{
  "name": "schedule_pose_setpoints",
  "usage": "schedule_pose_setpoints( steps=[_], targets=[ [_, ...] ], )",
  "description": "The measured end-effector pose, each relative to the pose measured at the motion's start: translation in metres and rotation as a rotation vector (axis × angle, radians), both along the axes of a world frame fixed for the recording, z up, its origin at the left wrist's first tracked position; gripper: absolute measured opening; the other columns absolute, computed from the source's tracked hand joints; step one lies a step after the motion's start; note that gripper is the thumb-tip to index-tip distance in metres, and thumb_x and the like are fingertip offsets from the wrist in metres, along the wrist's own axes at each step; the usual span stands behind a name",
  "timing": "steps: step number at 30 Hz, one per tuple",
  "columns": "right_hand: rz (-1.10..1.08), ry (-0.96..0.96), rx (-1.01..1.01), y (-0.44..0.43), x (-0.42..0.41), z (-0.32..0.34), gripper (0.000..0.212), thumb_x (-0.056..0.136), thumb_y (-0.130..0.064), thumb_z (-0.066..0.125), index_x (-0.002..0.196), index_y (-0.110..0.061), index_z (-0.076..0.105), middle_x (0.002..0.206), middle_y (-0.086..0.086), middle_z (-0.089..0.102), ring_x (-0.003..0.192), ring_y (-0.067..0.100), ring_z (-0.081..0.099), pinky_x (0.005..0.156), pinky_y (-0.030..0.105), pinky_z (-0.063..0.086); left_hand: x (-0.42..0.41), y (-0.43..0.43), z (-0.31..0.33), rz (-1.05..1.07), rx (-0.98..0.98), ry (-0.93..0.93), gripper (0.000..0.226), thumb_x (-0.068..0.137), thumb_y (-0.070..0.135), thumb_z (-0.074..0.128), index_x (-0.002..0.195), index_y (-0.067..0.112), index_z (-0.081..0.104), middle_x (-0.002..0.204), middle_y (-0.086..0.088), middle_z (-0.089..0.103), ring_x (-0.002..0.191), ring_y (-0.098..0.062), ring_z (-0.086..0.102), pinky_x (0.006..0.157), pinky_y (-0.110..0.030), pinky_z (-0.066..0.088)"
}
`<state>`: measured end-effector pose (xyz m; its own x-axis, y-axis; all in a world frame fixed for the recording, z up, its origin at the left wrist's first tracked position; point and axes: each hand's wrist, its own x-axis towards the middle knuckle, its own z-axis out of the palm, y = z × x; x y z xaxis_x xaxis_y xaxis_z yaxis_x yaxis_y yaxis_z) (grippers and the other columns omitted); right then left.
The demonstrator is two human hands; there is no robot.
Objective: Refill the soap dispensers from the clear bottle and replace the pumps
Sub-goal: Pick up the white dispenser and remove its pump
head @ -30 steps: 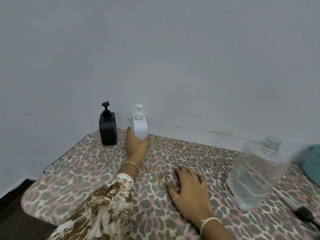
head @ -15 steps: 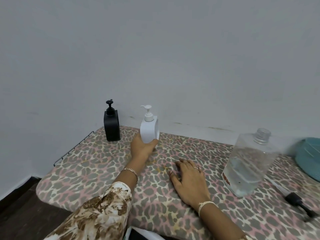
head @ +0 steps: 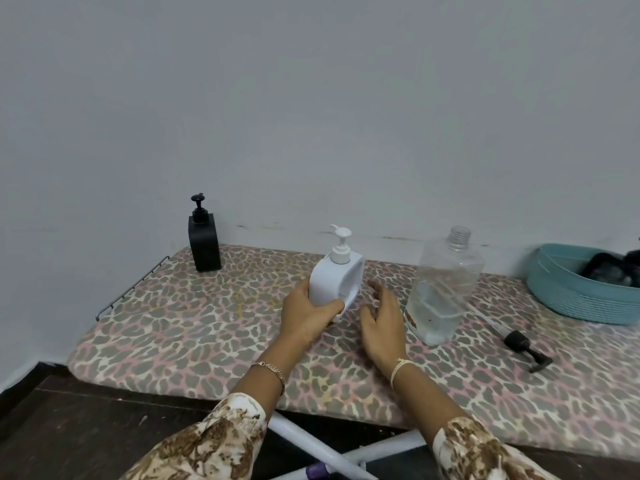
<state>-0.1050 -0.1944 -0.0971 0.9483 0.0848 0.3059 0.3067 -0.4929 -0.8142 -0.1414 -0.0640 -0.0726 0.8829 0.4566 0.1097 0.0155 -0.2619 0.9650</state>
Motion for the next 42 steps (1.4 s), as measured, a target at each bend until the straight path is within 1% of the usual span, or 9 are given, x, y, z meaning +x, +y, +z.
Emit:
schedule_pose_setpoints(
  steps=[4, 8, 12, 21, 25, 29, 33, 36, 42],
  targets=[
    [0.0, -0.106, 0.125, -0.009, -0.005, 0.02, 0.054, 0.088, -0.024, 0.043, 0.142, -0.019, 0.039, 0.142, -0.004, 0.045, 0.128, 0.009, 0.042, 0.107, 0.03, 0.035, -0.002, -0.014, -0.003, -0.066, 0.02, 0.006, 0.051, 0.069, 0.018, 0.077, 0.117, 0.023, 0.059, 0.11, 0.002, 0.067, 0.096, -0.017, 0.065, 0.078, -0.034, 0.057],
    [0.062, -0.171, 0.158, -0.012, -0.004, 0.043, 0.058, 0.083, -0.025, 0.046, 0.14, -0.02, 0.044, 0.138, -0.006, 0.048, 0.125, 0.006, 0.043, 0.105, 0.027, 0.035, -0.004, -0.02, -0.007, -0.104, 0.029, 0.008, 0.052, 0.07, 0.017, 0.076, 0.118, 0.022, 0.059, 0.108, 0.003, 0.066, 0.094, -0.014, 0.064, 0.074, -0.028, 0.055],
    [0.025, -0.16, 0.02, -0.006, 0.008, 0.053, 0.04, 0.086, -0.043, 0.064, 0.122, -0.024, 0.06, 0.119, -0.007, 0.063, 0.11, 0.009, 0.056, 0.094, 0.029, 0.046, -0.006, -0.018, -0.009, -0.153, 0.032, -0.006, 0.056, 0.074, 0.014, 0.076, 0.124, 0.023, 0.053, 0.108, 0.005, 0.062, 0.092, -0.012, 0.062, 0.065, -0.017, 0.05],
    [-0.068, -0.13, 0.0, 0.003, 0.021, 0.068, 0.027, 0.07, -0.042, 0.081, 0.083, -0.026, 0.064, 0.08, -0.014, 0.065, 0.076, 0.007, 0.06, 0.07, 0.025, 0.049, 0.002, -0.014, -0.019, -0.09, 0.148, -0.013, 0.064, 0.059, 0.04, 0.081, 0.117, 0.022, 0.061, 0.107, 0.005, 0.069, 0.092, -0.013, 0.066, 0.078, -0.036, 0.058],
    [-0.047, -0.104, -0.036, 0.004, 0.025, 0.074, 0.024, 0.073, -0.036, 0.081, 0.087, -0.021, 0.069, 0.078, -0.01, 0.065, 0.071, 0.006, 0.058, 0.065, 0.019, 0.043, 0.003, -0.013, -0.022, -0.087, 0.151, -0.012, 0.071, 0.051, 0.052, 0.072, 0.113, 0.02, 0.063, 0.102, 0.007, 0.07, 0.088, -0.01, 0.067, 0.074, -0.036, 0.059],
    [-0.006, -0.112, -0.015, 0.004, 0.027, 0.074, 0.024, 0.076, -0.031, 0.079, 0.094, -0.015, 0.073, 0.083, -0.005, 0.07, 0.072, 0.007, 0.058, 0.06, 0.015, 0.04, 0.005, -0.012, -0.026, -0.084, 0.12, 0.009, 0.055, 0.059, 0.038, 0.078, 0.108, 0.019, 0.064, 0.099, 0.006, 0.07, 0.085, -0.009, 0.068, 0.072, -0.035, 0.059],
    [0.132, -0.084, -0.069, -0.003, 0.03, 0.079, 0.023, 0.08, -0.026, 0.076, 0.101, -0.018, 0.073, 0.084, -0.012, 0.064, 0.086, 0.009, 0.063, 0.063, 0.007, 0.037, 0.005, -0.009, -0.026, -0.103, 0.075, 0.014, 0.06, 0.052, 0.045, 0.074, 0.108, 0.026, 0.061, 0.1, 0.008, 0.07, 0.088, -0.008, 0.068, 0.076, -0.036, 0.059],
    [0.208, -0.041, -0.058, -0.009, 0.031, 0.079, 0.024, 0.082, -0.025, 0.074, 0.104, -0.019, 0.07, 0.092, -0.01, 0.064, 0.097, 0.011, 0.062, 0.071, 0.01, 0.041, 0.005, -0.01, -0.027, -0.101, 0.09, -0.007, 0.065, 0.053, 0.046, 0.075, 0.113, 0.023, 0.061, 0.101, 0.007, 0.07, 0.089, -0.01, 0.068, 0.076, -0.036, 0.059],
    [0.01, -0.127, -0.04, 0.001, 0.026, 0.075, 0.039, 0.068, -0.039, 0.08, 0.094, -0.021, 0.059, 0.086, -0.015, 0.062, 0.08, 0.004, 0.059, 0.069, 0.024, 0.048, 0.006, -0.01, -0.031, -0.087, 0.128, -0.026, 0.048, 0.068, 0.028, 0.081, 0.111, 0.021, 0.061, 0.1, 0.008, 0.069, 0.087, -0.007, 0.067, 0.072, -0.028, 0.057]
  ],
)
